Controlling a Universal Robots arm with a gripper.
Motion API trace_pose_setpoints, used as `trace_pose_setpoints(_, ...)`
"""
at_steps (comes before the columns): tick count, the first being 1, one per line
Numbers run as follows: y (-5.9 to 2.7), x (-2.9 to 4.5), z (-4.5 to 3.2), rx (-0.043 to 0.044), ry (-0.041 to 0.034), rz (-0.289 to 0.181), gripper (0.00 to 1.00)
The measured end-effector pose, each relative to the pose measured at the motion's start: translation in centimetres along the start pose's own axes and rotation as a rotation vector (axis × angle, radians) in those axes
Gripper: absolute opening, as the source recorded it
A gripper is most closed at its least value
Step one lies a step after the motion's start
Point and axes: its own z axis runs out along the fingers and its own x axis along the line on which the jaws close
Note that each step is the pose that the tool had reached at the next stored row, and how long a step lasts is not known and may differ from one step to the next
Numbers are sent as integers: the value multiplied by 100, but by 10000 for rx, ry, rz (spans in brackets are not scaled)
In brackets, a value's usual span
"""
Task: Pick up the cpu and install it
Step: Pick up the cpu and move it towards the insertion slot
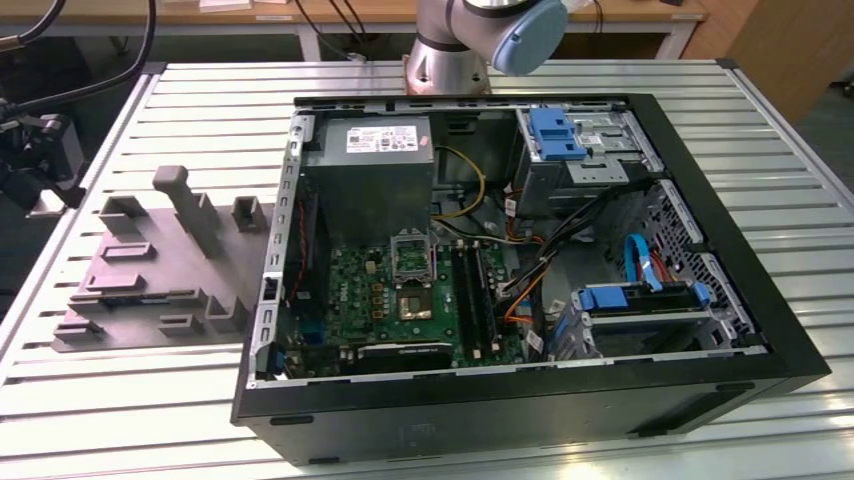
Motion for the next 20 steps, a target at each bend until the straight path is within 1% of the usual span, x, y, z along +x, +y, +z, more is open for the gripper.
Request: trace_pose_setpoints(20,3,-1,-71,0,0,0,47)
